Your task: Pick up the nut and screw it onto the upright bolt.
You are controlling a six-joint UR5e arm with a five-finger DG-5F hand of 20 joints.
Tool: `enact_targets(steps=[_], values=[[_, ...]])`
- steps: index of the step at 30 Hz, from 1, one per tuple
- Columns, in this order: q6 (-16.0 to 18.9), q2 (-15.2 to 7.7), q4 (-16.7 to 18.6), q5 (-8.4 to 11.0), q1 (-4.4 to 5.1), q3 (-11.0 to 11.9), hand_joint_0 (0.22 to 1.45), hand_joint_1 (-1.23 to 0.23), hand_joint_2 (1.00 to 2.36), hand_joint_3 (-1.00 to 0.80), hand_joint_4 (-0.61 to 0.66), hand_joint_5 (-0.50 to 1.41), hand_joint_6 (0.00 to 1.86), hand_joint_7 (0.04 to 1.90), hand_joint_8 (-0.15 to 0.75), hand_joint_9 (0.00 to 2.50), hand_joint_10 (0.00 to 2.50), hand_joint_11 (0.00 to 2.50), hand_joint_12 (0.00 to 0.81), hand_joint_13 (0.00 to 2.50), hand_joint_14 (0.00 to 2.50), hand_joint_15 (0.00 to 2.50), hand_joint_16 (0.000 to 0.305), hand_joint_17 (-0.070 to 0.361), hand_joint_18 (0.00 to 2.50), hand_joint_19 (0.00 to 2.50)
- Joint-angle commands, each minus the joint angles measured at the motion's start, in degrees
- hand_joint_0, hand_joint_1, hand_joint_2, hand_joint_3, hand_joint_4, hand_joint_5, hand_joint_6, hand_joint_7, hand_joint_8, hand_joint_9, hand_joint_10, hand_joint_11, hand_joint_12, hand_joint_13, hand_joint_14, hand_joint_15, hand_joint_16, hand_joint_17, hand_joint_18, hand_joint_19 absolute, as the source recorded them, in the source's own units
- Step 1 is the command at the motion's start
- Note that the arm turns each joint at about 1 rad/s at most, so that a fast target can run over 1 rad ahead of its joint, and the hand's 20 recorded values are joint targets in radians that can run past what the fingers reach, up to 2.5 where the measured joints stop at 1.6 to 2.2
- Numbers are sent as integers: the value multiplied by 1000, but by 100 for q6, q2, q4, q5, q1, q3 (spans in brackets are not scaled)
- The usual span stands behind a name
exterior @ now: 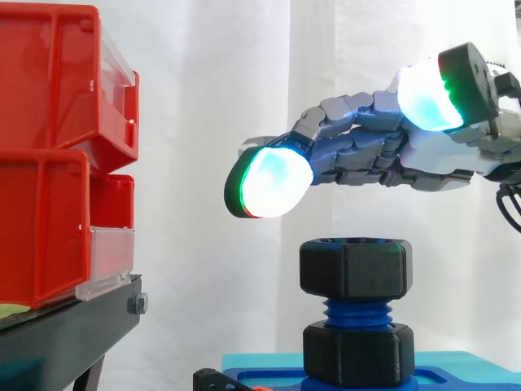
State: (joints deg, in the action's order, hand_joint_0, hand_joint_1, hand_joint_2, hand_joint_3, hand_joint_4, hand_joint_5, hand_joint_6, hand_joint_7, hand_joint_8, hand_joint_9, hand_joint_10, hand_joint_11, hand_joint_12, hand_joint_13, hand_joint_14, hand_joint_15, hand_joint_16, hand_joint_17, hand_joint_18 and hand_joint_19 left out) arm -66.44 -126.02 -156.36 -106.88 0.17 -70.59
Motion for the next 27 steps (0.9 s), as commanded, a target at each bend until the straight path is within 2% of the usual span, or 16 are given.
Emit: enact_targets(steps=[1, 5, 10, 21, 27], values=[[0, -10, -26, 53, 88, -7, 448, -102, 1000, -500, 88, -212, 501, 597, 156, 9, 0, 0, 320, 0, 0, 0, 46, 103, 0, 0], [0, -1, -26, 44, 123, -95, 444, -83, 1000, -500, 76, -220, 501, 588, 154, 0, 0, 0, 325, 0, 0, 0, 47, 106, 0, 0], [9, -1, 80, 44, 123, -201, 443, -76, 1000, -500, 68, -224, 501, 585, 155, 0, 0, 0, 325, 0, 0, 0, 48, 107, 0, 0], [0, -1, 53, 44, 123, -201, 451, -88, 1000, -500, 105, -192, 501, 603, 169, 29, 0, 0, 323, 0, 0, 0, 47, 107, 0, 0], [0, -10, 36, 44, 97, -210, 462, -155, 1000, -500, 173, -141, 502, 678, 197, 196, 0, 0, 306, 0, 0, 0, 43, 97, 0, 0]])
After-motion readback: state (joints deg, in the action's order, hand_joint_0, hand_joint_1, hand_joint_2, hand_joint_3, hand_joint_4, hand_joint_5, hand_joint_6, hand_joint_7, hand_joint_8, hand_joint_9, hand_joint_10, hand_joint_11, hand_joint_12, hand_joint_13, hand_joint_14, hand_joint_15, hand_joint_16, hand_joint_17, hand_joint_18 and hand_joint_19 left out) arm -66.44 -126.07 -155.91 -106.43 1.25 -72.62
